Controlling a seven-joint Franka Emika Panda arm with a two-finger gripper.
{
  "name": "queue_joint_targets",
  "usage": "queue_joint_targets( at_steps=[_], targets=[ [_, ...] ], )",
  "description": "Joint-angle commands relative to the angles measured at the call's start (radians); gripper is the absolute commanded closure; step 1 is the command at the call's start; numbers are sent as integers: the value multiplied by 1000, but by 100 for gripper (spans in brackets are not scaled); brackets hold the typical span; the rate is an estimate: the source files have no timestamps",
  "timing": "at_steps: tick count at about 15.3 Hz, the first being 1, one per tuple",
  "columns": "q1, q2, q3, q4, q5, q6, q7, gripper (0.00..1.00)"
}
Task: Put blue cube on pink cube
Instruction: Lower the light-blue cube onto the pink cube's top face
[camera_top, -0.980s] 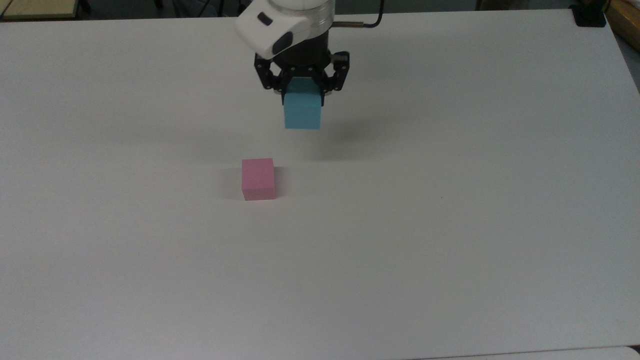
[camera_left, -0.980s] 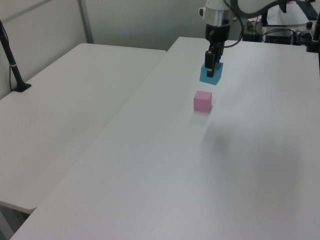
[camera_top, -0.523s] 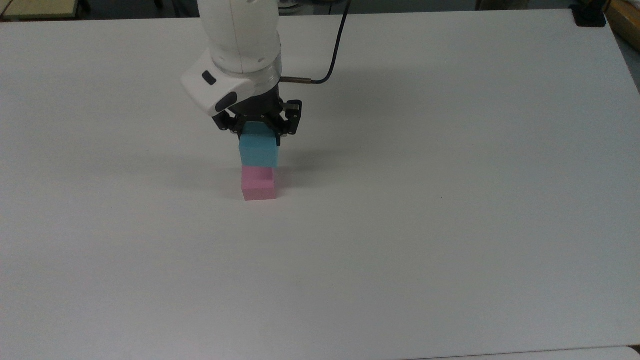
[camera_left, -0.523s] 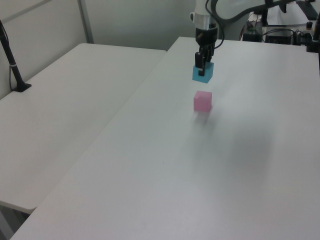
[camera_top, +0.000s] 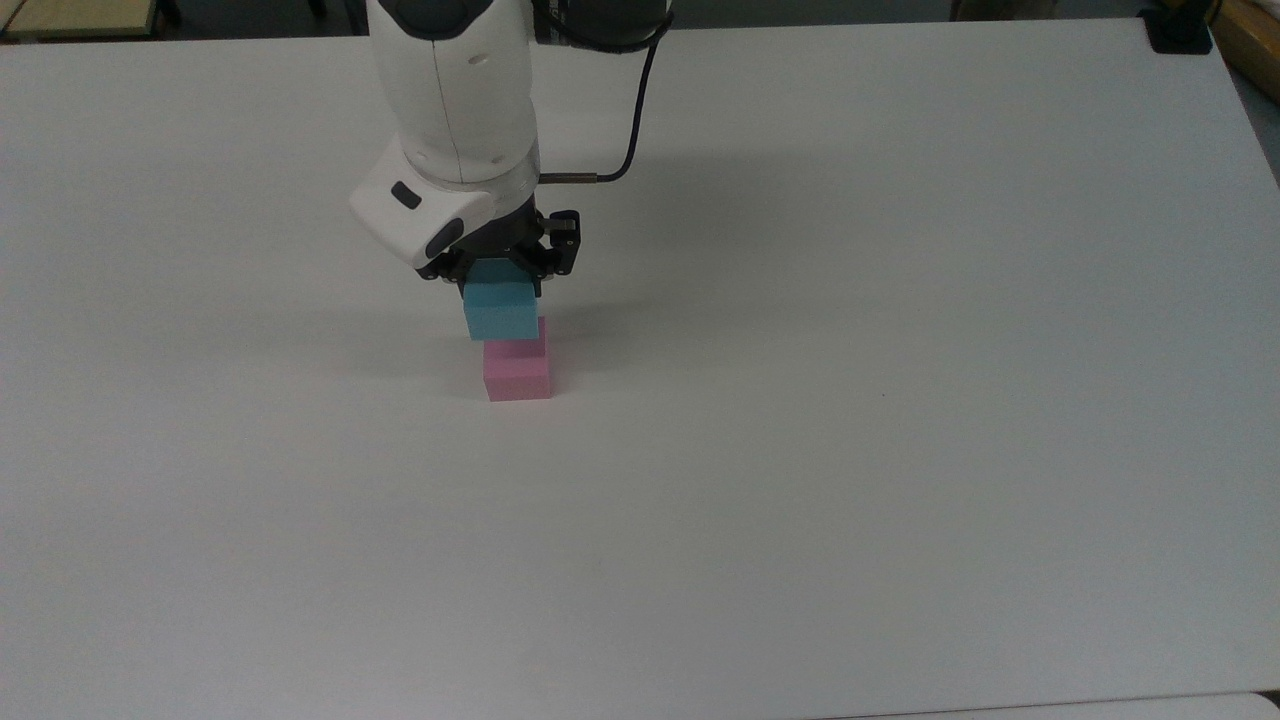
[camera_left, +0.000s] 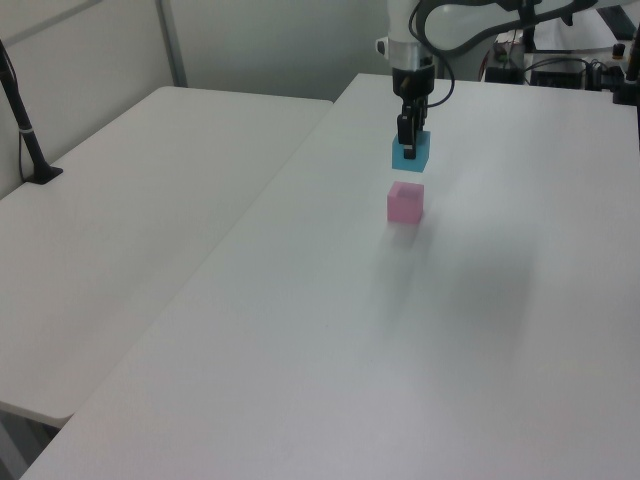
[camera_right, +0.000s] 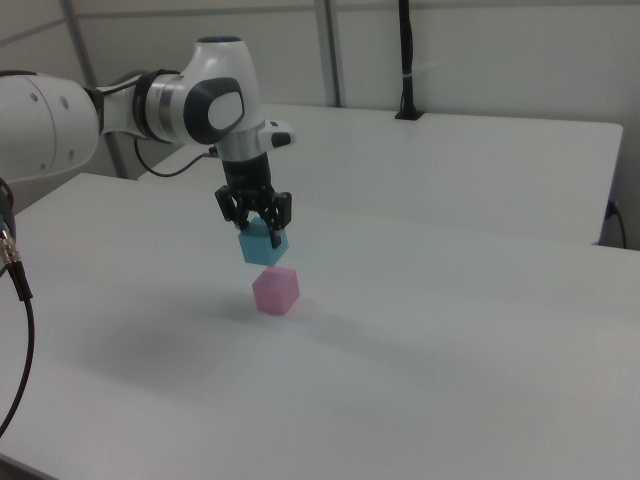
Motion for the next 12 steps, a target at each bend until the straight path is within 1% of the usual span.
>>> queue_joint_targets(
  at_steps=[1, 6, 11, 12],
  targets=[
    [8, -1, -3, -45, -15, 28, -18, 68],
    [7, 37, -2, -48, -2, 111, 8, 68],
    [11, 71, -2, -48, -1, 136, 19, 68],
    [11, 76, -2, -46, 1, 140, 19, 64]
  ],
)
